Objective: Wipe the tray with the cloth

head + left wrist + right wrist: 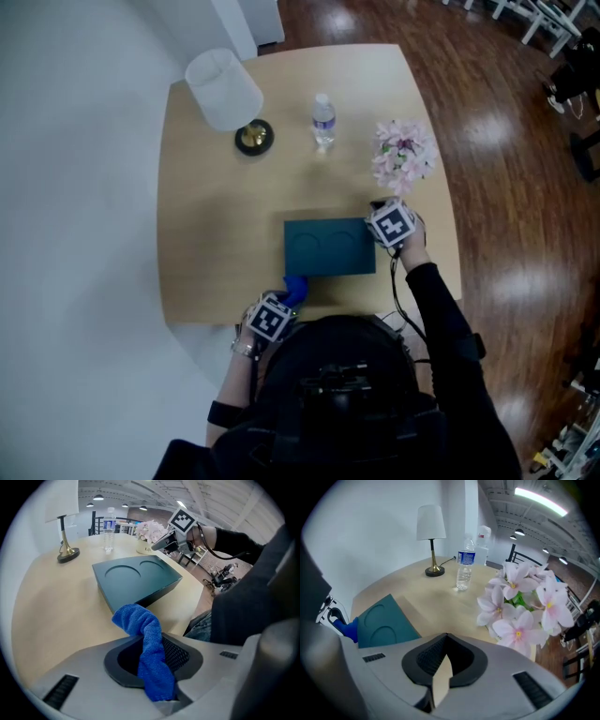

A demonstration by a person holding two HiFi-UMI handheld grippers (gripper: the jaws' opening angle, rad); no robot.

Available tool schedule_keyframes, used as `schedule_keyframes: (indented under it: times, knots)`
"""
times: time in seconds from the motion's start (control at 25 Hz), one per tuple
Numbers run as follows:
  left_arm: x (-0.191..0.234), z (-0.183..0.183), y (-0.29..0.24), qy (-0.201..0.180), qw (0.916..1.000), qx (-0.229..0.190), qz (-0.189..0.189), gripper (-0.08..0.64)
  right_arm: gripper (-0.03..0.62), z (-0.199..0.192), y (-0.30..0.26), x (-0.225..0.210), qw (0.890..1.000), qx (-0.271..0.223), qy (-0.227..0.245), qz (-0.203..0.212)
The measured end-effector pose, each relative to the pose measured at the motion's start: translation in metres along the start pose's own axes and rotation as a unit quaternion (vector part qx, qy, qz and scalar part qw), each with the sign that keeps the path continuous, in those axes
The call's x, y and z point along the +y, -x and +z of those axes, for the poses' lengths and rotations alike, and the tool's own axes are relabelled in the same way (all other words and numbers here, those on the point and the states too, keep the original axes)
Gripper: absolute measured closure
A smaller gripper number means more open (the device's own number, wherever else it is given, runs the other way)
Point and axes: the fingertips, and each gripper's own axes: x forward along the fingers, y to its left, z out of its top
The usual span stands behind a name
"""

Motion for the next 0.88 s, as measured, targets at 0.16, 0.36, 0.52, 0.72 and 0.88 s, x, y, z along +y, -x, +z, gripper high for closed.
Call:
schedule_keyframes:
  times: [0.16, 0.36, 0.52, 0.72, 0.88]
  knots:
    - [-0.001, 0.000, -0.005, 0.023, 0.9997, -0.002, 0.000, 0.446, 0.586, 0.006, -0.024, 0.004, 0.999, 0.020, 0.016, 0.044]
    - [0.004, 0.001, -0.015, 0.040, 0.9991, 0.005, 0.012, 0.446, 0.586, 0.000, -0.039, 0.006, 0.995, 0.054, 0.052, 0.069]
    - [0.018, 0.006, -0.014, 0.062, 0.9975, 0.000, 0.036, 0.446, 0.586, -0.008, -0.044, 0.018, 0.991, 0.066, 0.064, 0.096]
    - [0.040, 0.015, -0.012, 0.069, 0.9960, -0.005, 0.056, 0.446, 0.586, -0.014, -0.041, 0.021, 0.992, 0.057, 0.033, 0.109]
    - [0.068, 0.031, -0.006, 0.066, 0.9942, -0.016, 0.083, 0.446, 0.586, -0.033, -0.037, 0.027, 0.992, 0.057, -0.002, 0.114]
